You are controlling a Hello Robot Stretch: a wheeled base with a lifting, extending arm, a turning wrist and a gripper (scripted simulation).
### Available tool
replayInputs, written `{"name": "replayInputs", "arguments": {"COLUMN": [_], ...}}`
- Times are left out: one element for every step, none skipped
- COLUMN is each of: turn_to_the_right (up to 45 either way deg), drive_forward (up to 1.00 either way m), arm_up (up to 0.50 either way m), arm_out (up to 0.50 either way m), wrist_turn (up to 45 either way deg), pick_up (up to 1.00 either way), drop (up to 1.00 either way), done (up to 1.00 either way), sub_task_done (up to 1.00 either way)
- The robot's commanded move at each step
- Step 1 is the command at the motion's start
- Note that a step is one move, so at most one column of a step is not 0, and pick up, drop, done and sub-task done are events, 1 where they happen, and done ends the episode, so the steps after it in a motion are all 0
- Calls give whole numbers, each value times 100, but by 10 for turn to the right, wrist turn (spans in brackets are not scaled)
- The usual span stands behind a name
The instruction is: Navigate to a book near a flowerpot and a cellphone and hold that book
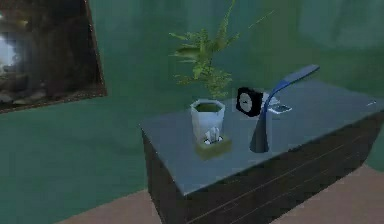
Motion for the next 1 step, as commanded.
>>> {"name": "replayInputs", "arguments": {"turn_to_the_right": [-240], "drive_forward": [0], "arm_up": [0], "arm_out": [0], "wrist_turn": [0], "pick_up": [0], "drop": [0], "done": [0], "sub_task_done": [0]}}
